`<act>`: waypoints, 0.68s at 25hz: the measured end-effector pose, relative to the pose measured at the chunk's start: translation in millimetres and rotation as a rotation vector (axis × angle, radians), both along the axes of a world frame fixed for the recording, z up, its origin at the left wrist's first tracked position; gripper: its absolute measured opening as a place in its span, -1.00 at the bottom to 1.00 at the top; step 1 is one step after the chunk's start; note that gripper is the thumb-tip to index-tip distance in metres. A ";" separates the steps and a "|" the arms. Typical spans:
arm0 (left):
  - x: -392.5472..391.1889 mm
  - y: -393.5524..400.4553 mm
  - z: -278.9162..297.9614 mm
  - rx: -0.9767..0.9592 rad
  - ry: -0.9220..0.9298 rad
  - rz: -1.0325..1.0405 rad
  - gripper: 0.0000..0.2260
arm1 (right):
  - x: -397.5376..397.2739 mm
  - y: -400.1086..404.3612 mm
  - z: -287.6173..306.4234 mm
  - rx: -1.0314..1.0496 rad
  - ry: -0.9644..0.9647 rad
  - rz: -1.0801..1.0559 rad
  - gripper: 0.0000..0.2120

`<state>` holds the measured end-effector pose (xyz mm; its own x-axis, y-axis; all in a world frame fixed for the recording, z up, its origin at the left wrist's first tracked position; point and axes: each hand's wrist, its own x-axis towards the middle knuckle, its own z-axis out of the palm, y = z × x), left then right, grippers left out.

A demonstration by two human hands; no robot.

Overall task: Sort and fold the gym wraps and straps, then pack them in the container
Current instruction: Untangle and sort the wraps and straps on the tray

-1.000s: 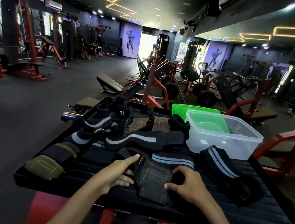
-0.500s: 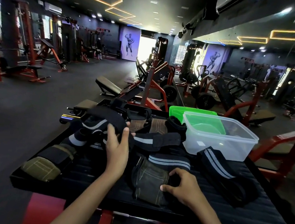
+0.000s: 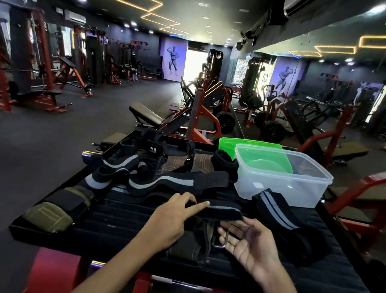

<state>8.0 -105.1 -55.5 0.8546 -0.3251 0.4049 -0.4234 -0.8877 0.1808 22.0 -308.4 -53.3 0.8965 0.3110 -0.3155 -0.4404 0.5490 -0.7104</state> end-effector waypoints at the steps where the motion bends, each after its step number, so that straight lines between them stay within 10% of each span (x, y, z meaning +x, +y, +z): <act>1: -1.1 -1.6 1.1 0.019 -0.013 0.016 -0.31 | -0.9 0.9 -0.4 -0.048 -0.019 0.006 -0.75; 11: -13.9 -22.0 13.1 0.081 -0.035 0.128 -0.38 | -3.7 0.7 -5.2 -0.055 -0.087 0.026 -0.53; 17: -19.8 -21.5 27.5 0.083 0.106 0.098 -0.36 | -8.9 5.1 -4.5 -0.143 -0.141 0.018 -0.89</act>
